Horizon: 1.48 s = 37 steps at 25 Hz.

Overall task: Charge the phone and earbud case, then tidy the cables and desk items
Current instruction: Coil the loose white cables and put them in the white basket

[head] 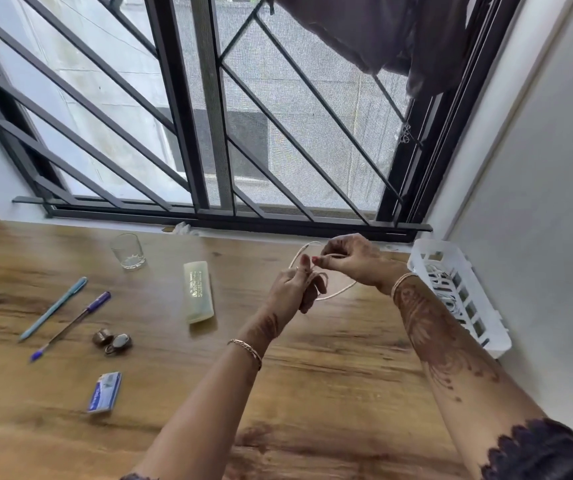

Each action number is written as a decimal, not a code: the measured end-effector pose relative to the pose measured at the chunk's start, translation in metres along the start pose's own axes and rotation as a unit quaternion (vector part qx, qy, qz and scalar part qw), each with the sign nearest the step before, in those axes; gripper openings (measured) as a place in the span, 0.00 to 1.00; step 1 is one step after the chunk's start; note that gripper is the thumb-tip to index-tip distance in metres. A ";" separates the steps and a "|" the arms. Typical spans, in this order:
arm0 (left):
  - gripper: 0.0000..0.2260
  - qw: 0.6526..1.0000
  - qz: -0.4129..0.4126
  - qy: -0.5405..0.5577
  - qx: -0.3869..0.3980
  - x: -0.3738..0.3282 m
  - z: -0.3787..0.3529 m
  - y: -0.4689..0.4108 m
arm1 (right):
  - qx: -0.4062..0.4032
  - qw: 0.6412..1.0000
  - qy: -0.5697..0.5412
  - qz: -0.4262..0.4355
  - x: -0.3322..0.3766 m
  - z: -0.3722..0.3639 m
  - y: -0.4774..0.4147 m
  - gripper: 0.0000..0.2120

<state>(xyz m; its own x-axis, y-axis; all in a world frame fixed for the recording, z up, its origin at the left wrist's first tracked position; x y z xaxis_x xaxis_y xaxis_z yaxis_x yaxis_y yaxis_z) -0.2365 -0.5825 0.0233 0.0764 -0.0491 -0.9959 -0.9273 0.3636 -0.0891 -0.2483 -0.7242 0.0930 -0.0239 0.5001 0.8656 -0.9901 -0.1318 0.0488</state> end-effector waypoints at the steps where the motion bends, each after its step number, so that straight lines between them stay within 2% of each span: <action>1: 0.26 1.000 0.006 0.014 0.004 -0.003 -0.002 0.002 | -0.023 0.999 -0.039 -0.003 0.000 0.002 -0.001 0.06; 3: 0.22 0.997 0.028 0.072 0.006 -0.005 -0.006 0.003 | -0.055 0.996 -0.069 -0.004 -0.004 0.004 -0.004 0.07; 5: 0.18 0.987 0.040 0.157 -0.009 -0.007 -0.008 0.000 | -0.078 0.995 -0.058 -0.011 -0.011 -0.001 -0.007 0.07; 9: 0.12 0.951 0.068 0.300 -0.030 -0.010 -0.011 -0.008 | -0.121 0.992 -0.010 -0.034 -0.031 -0.018 -0.008 0.12; 14: 0.13 0.903 0.094 0.406 -0.104 -0.012 -0.013 -0.021 | -0.079 0.992 0.079 -0.056 -0.039 -0.038 -0.008 0.13; 17: 0.12 0.921 0.079 0.347 -0.161 -0.011 -0.010 -0.026 | -0.037 0.985 0.155 -0.066 -0.031 -0.039 -0.003 0.13; 20: 0.11 0.966 0.024 0.180 -0.186 -0.008 0.000 -0.025 | 0.043 0.979 0.187 -0.068 -0.030 -0.043 0.001 0.11; 22: 0.09 0.987 -0.021 -0.032 -0.153 -0.005 0.006 -0.022 | 0.056 0.977 0.195 -0.065 -0.026 -0.040 0.003 0.10; 24: 0.08 0.969 -0.043 -0.225 -0.095 0.002 0.008 -0.021 | 0.059 0.979 0.190 -0.045 -0.024 -0.034 0.001 0.12; 25: 0.08 0.966 -0.036 -0.249 -0.067 0.007 0.008 -0.021 | 0.052 0.979 0.191 -0.038 -0.024 -0.032 0.000 0.12; 27: 0.11 0.980 -0.013 -0.197 -0.024 0.015 0.009 -0.021 | 0.034 0.981 0.187 -0.033 -0.024 -0.028 -0.002 0.10; 29: 0.14 0.991 -0.001 -0.130 -0.020 0.021 0.009 -0.024 | 0.007 0.985 0.173 -0.026 -0.024 -0.027 -0.002 0.09; 32: 0.24 0.995 0.003 -0.100 -0.005 0.016 0.007 -0.019 | -0.035 0.985 0.171 -0.004 -0.018 -0.018 0.000 0.08; 37: 0.27 0.999 -0.003 -0.027 -0.033 0.011 0.006 -0.012 | -0.125 0.984 0.124 0.026 -0.015 -0.015 -0.002 0.08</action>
<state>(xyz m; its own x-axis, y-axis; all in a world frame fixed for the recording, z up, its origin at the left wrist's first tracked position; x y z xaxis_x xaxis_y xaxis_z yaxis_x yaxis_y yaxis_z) -0.2223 -0.5817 0.0137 0.0997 0.0006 -0.9950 -0.9491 0.3005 -0.0949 -0.2480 -0.7184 0.0719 -0.0780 0.6953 0.7144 -0.9890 0.0361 -0.1431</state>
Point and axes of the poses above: each hand's wrist, its own y-axis away from the middle knuckle, its own z-axis out of the back of the hand, x = y × z, the point moved 1 cm from there along -y, towards the middle knuckle, and after that the axes turned 5 degrees about -z, right-handed, at the moved point
